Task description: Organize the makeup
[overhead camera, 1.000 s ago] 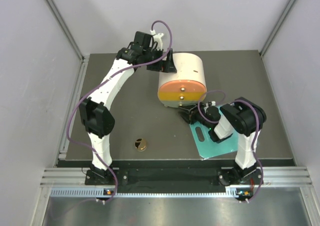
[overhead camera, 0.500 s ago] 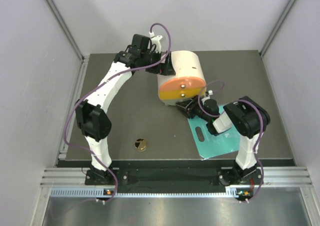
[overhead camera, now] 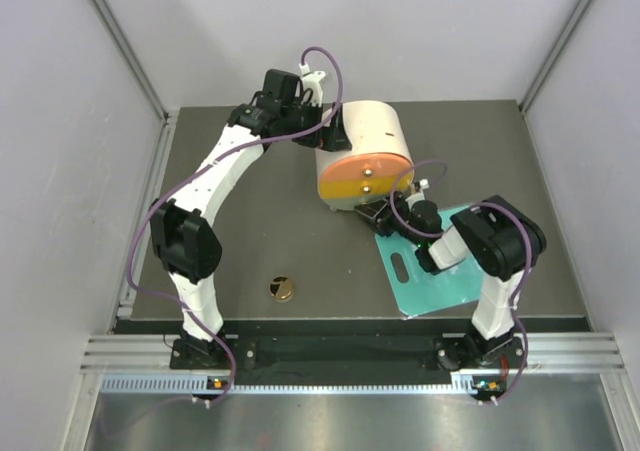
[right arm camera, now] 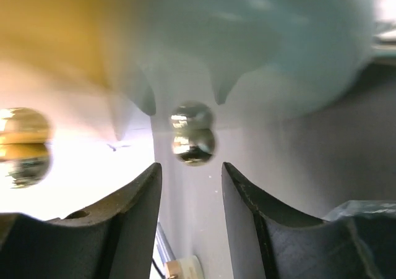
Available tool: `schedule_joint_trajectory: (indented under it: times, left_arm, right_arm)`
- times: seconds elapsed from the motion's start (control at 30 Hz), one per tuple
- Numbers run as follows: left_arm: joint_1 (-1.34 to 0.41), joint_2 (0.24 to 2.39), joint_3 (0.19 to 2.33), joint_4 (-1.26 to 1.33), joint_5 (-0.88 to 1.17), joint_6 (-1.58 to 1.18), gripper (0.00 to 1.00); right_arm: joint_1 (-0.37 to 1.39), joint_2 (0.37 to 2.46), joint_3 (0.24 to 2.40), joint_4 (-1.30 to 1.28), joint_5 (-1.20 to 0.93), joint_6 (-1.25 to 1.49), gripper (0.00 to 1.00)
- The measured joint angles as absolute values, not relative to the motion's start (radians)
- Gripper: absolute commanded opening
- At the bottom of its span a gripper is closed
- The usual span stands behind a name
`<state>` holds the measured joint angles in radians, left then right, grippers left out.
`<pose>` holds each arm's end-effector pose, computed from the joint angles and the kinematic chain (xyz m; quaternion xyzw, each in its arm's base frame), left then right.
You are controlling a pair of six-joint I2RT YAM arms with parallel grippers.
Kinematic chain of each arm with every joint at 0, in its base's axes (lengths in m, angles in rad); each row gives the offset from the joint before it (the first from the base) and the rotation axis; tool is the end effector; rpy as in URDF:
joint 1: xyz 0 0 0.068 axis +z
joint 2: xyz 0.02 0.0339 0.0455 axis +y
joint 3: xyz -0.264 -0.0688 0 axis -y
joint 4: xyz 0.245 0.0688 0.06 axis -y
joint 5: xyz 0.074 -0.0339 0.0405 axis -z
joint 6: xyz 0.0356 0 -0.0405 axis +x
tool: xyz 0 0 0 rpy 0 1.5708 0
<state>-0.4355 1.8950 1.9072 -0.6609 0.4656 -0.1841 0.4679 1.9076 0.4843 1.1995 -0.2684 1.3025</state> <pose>0.3855 -0.1970 0.3628 0.2111 0.8517 -0.3288 0.3493 0.2708 0.1474 0.1051 0.2377 0.7420 0.5447 0.3104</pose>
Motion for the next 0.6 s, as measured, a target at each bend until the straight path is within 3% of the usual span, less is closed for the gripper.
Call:
schedule_joint_trajectory:
  times: [0.23,0.6]
  left_arm:
    - [-0.435,1.897,1.916,-0.668,0.464,-0.183,0.99]
    - [-0.435,1.905,1.926,-0.676,0.471,-0.182,0.99]
  right_arm:
    - [0.469,1.779,0.487,1.062,-0.229,1.229,0.42]
    - [0.469,1.764,0.493,1.001,-0.184,1.175,0.34]
